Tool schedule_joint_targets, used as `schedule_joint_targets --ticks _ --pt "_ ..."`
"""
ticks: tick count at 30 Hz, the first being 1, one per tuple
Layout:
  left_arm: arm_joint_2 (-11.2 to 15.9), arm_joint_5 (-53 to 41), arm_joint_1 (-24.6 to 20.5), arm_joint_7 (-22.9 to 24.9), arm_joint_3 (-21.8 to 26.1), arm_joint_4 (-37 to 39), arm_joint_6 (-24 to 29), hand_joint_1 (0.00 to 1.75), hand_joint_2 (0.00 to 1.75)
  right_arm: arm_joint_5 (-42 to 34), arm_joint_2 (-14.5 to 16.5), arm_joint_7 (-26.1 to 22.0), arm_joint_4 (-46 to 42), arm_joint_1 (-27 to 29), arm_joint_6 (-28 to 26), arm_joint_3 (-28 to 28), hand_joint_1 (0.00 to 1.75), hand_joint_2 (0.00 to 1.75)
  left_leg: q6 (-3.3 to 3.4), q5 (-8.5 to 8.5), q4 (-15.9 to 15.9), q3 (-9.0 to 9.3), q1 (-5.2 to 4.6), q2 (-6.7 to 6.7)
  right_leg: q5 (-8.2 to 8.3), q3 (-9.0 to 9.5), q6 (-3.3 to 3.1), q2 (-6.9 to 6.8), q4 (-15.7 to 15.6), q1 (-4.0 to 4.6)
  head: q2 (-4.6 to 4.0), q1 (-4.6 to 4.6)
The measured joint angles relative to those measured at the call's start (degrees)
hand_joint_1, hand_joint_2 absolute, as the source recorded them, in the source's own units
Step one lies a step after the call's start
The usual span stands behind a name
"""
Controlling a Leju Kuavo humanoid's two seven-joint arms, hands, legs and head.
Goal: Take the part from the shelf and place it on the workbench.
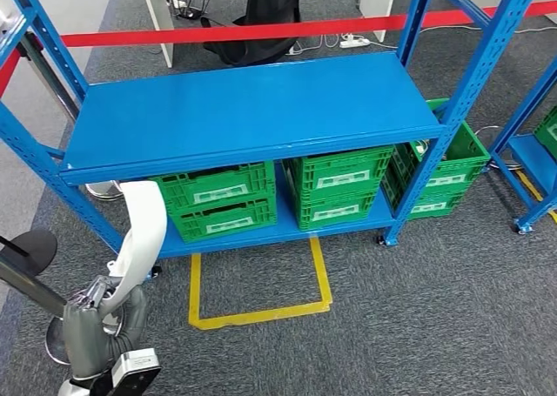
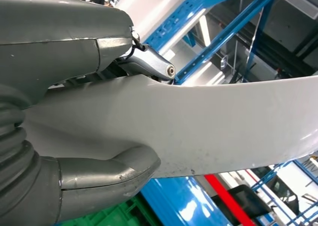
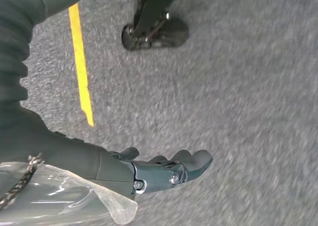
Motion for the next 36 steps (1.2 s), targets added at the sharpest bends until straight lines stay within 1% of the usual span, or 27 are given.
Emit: schedule_joint_targets --ticks 1,2,3,5,7,9,11,12,13,15,16,17,18,19,20,22,23,24,26,27,29,30,31,32,33,34,36 --pt "0.0 0.0 0.0 0.0 0.0 0.0 0.0 1.75 1.75 0.0 0.0 0.0 0.0 0.0 0.0 0.0 0.00 1.75 -0.16 -1.04 3.0 -0.06 0.13 0.00 0.68 -0.92 0.05 -0.02 0.2 0.02 0.00 0.00" --pt "0.0 0.0 0.0 0.0 0.0 0.1 0.0 1.75 1.75 0.0 0.0 0.0 0.0 0.0 0.0 -0.1 0.00 1.75 -0.23 -0.52 4.6 0.47 0.22 0.00 1.31 -1.89 0.13 -0.04 0.6 0.02 0.00 -0.01" --pt "0.0 0.0 0.0 0.0 0.0 0.1 0.0 1.75 1.75 0.0 0.0 0.0 0.0 0.0 0.0 -0.1 0.00 1.75 -0.21 1.09 4.4 1.78 0.27 0.00 1.88 -2.90 0.25 -0.05 1.0 0.02 0.00 -0.01" --pt "0.0 0.0 -0.1 0.0 0.0 0.1 0.0 1.75 1.75 0.0 0.0 0.0 0.0 0.0 0.0 -0.1 0.00 1.75 0.19 3.92 -1.7 6.92 0.25 -0.07 2.83 -4.93 0.57 -0.02 1.8 0.04 0.00 -0.03" --pt "0.0 0.0 -0.2 0.0 0.0 0.1 0.0 1.75 1.75 -0.1 0.1 0.0 0.0 0.0 0.0 -0.1 0.00 1.75 0.91 3.35 -10.1 12.42 0.06 -0.20 3.70 -6.11 1.11 0.09 2.4 0.15 0.00 0.01" --pt "0.0 0.3 -0.4 0.0 0.0 0.2 0.0 1.75 1.75 -0.2 0.2 0.1 0.0 0.0 0.0 -0.2 0.00 1.75 1.55 2.25 -13.8 14.16 -0.22 -0.25 4.73 -6.68 1.88 0.12 2.5 0.11 0.01 0.05" --pt "0.0 0.6 -0.6 0.0 0.1 0.3 0.0 1.75 1.75 -0.4 0.1 0.3 0.0 0.1 0.0 -0.4 0.00 1.75 2.39 3.06 -14.1 13.17 -0.17 -0.06 4.63 -7.36 2.66 0.19 2.8 -0.11 0.01 0.07" --pt "0.0 0.8 -0.7 0.1 0.1 0.4 0.0 1.75 1.75 -0.4 0.1 0.4 0.0 0.2 0.0 -0.5 0.00 1.75 2.95 3.73 -14.1 12.51 -0.13 0.07 3.04 -7.97 2.98 0.29 3.8 -0.18 0.00 0.18" --pt "-0.1 1.0 -0.9 0.1 0.1 0.5 0.0 1.75 1.75 -0.5 0.1 0.5 0.0 0.2 0.0 -0.6 0.00 1.75 3.39 4.44 -14.2 11.75 -0.08 0.20 0.47 -8.76 3.23 0.38 5.9 -0.23 0.00 0.31" --pt "-0.1 1.2 -1.3 0.1 0.1 0.8 0.0 1.75 1.75 -0.5 0.1 0.7 0.0 0.3 0.2 -0.7 0.00 1.75 3.86 5.72 -14.0 10.12 -0.32 0.34 -5.21 -10.58 3.63 0.47 12.9 -0.26 0.00 0.51" --pt "-0.1 1.3 -1.4 0.1 0.1 1.0 0.0 1.75 1.75 -0.6 0.1 0.8 0.0 0.2 0.3 -0.8 0.00 1.75 3.89 6.37 -13.9 9.17 -0.45 0.38 -6.44 -11.07 3.75 0.48 16.4 -0.25 0.00 0.53" --pt "-0.1 1.5 -1.5 0.1 0.1 1.2 0.0 1.75 1.75 -0.6 0.0 1.0 0.0 0.2 0.3 -0.9 0.00 1.75 3.89 6.98 -13.6 8.17 -0.57 0.42 -6.25 -10.96 3.81 0.47 18.6 -0.24 0.00 0.52" --pt "-0.1 1.7 -1.6 0.1 0.1 1.3 -0.1 1.75 1.75 -0.6 0.0 1.0 0.0 0.2 0.3 -1.0 0.00 1.75 3.86 7.55 -13.4 7.12 -0.66 0.45 -4.87 -9.97 3.76 0.48 18.9 -0.23 0.00 0.52" --pt "-0.1 1.9 -1.7 0.2 0.1 1.5 -0.1 1.75 1.75 -0.6 0.0 1.1 0.0 0.2 0.2 -1.1 0.00 1.75 3.78 8.08 -13.1 6.15 -0.71 0.45 -3.02 -7.99 3.61 0.48 17.3 -0.20 0.00 0.53" --pt "-0.1 2.2 -1.8 0.2 0.1 1.7 -0.1 1.75 1.75 -0.6 0.0 1.1 0.0 0.2 0.1 -1.1 0.00 1.75 3.66 8.54 -12.7 5.38 -0.73 0.43 -1.72 -5.16 3.38 0.48 13.9 -0.16 0.00 0.54" --pt "-0.1 2.7 -1.9 0.3 0.1 2.1 -0.1 1.75 1.75 -0.5 0.0 1.1 0.0 0.1 -0.1 -1.1 0.00 1.75 3.23 9.42 -12.1 4.19 -0.90 0.44 -1.71 1.39 2.91 0.49 4.9 0.01 0.00 0.53" --pt "-0.1 3.0 -2.1 0.2 0.1 2.3 -0.1 1.75 1.75 -0.5 0.0 1.0 0.0 0.1 -0.2 -1.2 0.00 1.75 2.97 9.96 -11.9 3.77 -0.95 0.47 -2.36 3.49 2.73 0.53 1.7 0.12 0.01 0.49" --pt "-0.1 3.2 -2.2 0.2 0.0 2.5 -0.1 1.75 1.75 -0.5 0.0 1.1 0.0 0.1 -0.3 -1.2 0.00 1.75 2.70 10.55 -11.8 3.39 -0.98 0.50 -2.78 4.51 2.54 0.56 -0.3 0.25 0.01 0.48" --pt "0.0 3.5 -2.4 0.1 0.0 2.8 0.0 1.75 1.75 -0.5 0.2 1.2 0.0 0.3 -0.3 -1.3 0.00 1.75 2.08 10.93 -11.7 2.68 -0.93 0.39 -2.23 3.75 1.93 0.48 -0.9 0.10 0.01 0.48" --pt "0.0 3.5 -2.4 0.1 0.0 3.0 0.0 1.75 1.75 -0.5 0.2 1.2 0.0 0.4 -0.3 -1.5 0.00 1.75 1.70 9.72 -11.0 2.28 -0.85 0.25 -1.68 3.14 1.39 0.38 -0.9 -0.01 0.00 0.44" --pt "0.1 3.6 -2.5 0.1 0.0 3.3 0.0 1.75 1.75 -0.5 0.3 1.3 0.1 0.4 -0.4 -1.7 0.00 1.75 0.94 4.56 -6.5 1.14 -0.49 0.01 -0.55 1.78 0.54 0.20 -0.7 -0.16 0.00 0.26" --pt "0.1 3.6 -2.5 0.1 0.0 3.4 0.0 1.75 1.75 -0.5 0.3 1.3 0.0 0.4 -0.4 -1.8 0.00 1.75 0.66 1.73 -2.8 0.48 -0.26 -0.02 -0.05 0.93 0.31 0.18 -0.5 -0.13 0.00 0.15" --pt "0.2 3.7 -2.5 0.1 0.0 3.6 0.0 1.75 1.75 -0.5 0.3 1.3 0.0 0.4 -0.4 -1.9 0.00 1.75 0.43 -0.02 0.9 0.01 -0.07 -0.02 0.43 0.05 0.30 0.16 -0.2 -0.11 0.00 0.10" --pt "0.2 3.8 -2.6 0.1 0.0 3.9 0.0 1.75 1.75 -0.5 0.3 1.4 0.0 0.4 -0.4 -2.0 0.00 1.75 0.27 -0.37 3.4 0.02 0.09 -0.02 0.88 -0.88 0.33 0.13 0.1 -0.10 0.00 0.10" --pt "0.3 4.0 -2.7 0.1 0.0 4.1 0.0 1.75 1.75 -0.5 0.3 1.4 0.0 0.4 -0.4 -2.0 0.00 1.75 0.18 0.55 4.1 0.73 0.21 -0.02 1.28 -1.84 0.40 0.11 0.5 -0.11 0.00 0.07" --pt "0.4 4.1 -2.8 0.1 0.0 4.2 0.0 1.75 1.75 -0.5 0.3 1.5 0.1 0.4 -0.4 -2.1 0.00 1.75 0.18 2.29 2.8 2.29 0.29 -0.02 1.64 -2.71 0.50 0.11 0.8 -0.12 0.00 0.06" --pt "0.4 4.1 -3.2 0.1 0.0 4.5 0.0 1.75 1.75 -0.5 0.4 1.6 0.1 0.5 -0.5 -2.1 0.00 1.75 0.53 4.85 -4.2 7.20 0.28 -0.14 2.21 -4.05 0.86 0.15 1.5 -0.09 0.00 0.06"
